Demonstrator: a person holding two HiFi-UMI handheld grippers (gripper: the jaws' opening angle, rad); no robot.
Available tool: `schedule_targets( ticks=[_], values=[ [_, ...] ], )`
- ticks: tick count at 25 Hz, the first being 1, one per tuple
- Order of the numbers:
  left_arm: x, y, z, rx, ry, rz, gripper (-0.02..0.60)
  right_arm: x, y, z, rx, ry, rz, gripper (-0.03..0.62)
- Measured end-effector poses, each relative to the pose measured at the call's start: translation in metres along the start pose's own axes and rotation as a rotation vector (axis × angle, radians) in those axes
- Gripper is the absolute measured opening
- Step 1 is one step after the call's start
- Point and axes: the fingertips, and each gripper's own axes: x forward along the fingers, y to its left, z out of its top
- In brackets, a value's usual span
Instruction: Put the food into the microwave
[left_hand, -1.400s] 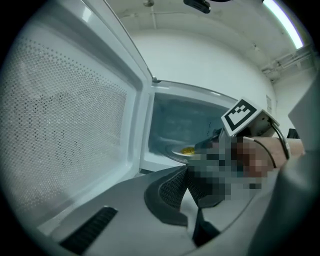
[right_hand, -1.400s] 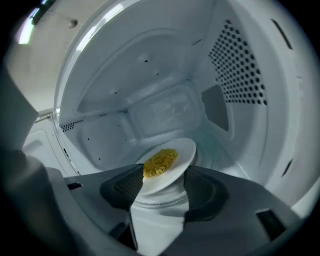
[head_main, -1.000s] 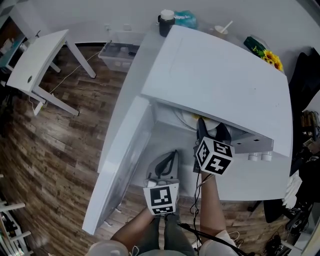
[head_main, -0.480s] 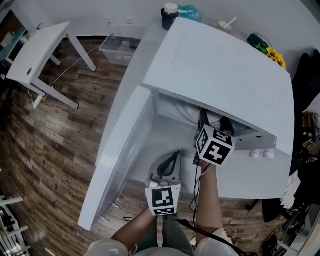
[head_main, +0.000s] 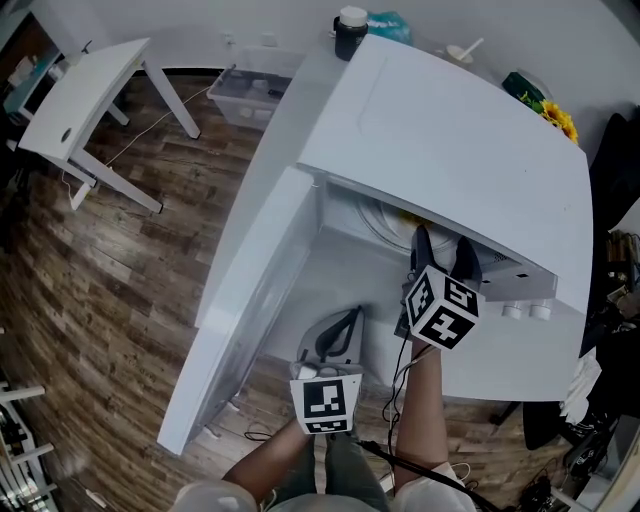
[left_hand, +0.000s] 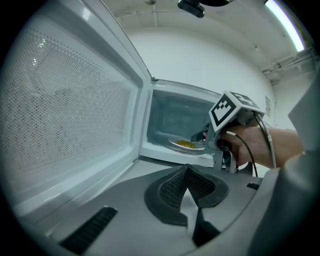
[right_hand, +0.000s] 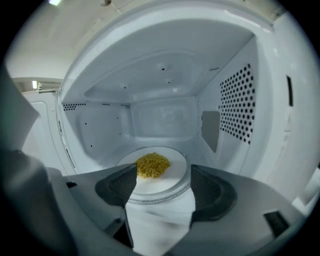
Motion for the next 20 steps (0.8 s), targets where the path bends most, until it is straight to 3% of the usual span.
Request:
schedule_targets(
  ticks=[10,11,12,13,20],
  values=[
    [-0.012,-0.003,0.017,0.007,-0.01,0.026,0.0,-0.066,0.008,-0.019,-0.022,-0.029,0.091,0.298],
    [-0.015,-0.005,0.021,0.008,-0.012,0.025,0.0,-0.073,0.007,-0.019,-0.034,-0.032,0.088,0.282],
    [-0.017,-0.007,0.026,0.01,-0.015,0.024,0.0,-0.08,0.005,-0.018,-0.048,-0.04,0.08,0.204],
    [-0.019,-0.009,0.031,0.013,-0.019,0.022,0.0,-0.087,0.003,-0.015,-0.062,-0.053,0.07,0.072],
    [-0.044,-0.025,0.069,0.044,-0.044,0.017,0.0,-0.138,0.0,0.002,-0.095,-0.078,0.127,0.043]
  ],
)
